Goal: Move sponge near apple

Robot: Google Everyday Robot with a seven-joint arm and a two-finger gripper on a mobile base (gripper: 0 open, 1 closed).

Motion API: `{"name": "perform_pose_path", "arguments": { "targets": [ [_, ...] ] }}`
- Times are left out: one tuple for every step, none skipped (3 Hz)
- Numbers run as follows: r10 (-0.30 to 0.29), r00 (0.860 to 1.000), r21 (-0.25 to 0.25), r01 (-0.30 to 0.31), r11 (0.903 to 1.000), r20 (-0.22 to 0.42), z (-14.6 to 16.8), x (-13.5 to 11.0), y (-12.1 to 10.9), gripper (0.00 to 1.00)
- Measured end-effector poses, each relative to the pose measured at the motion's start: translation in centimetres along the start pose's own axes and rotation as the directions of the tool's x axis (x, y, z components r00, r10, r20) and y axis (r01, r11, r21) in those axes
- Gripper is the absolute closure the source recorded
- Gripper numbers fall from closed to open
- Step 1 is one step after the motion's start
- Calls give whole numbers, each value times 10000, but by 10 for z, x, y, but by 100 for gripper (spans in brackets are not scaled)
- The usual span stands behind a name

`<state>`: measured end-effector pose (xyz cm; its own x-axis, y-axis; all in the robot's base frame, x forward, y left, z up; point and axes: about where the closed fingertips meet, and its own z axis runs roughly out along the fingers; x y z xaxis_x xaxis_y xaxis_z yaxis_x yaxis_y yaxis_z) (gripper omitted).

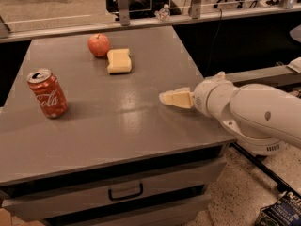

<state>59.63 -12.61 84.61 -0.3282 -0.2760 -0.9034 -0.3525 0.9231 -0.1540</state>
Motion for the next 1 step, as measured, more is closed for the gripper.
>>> {"name": "perform_pose_path", "arguments": {
  "targets": [
    [-4, 10000, -22, 4, 10000, 1, 0, 0, 1, 0]
  ]
}}
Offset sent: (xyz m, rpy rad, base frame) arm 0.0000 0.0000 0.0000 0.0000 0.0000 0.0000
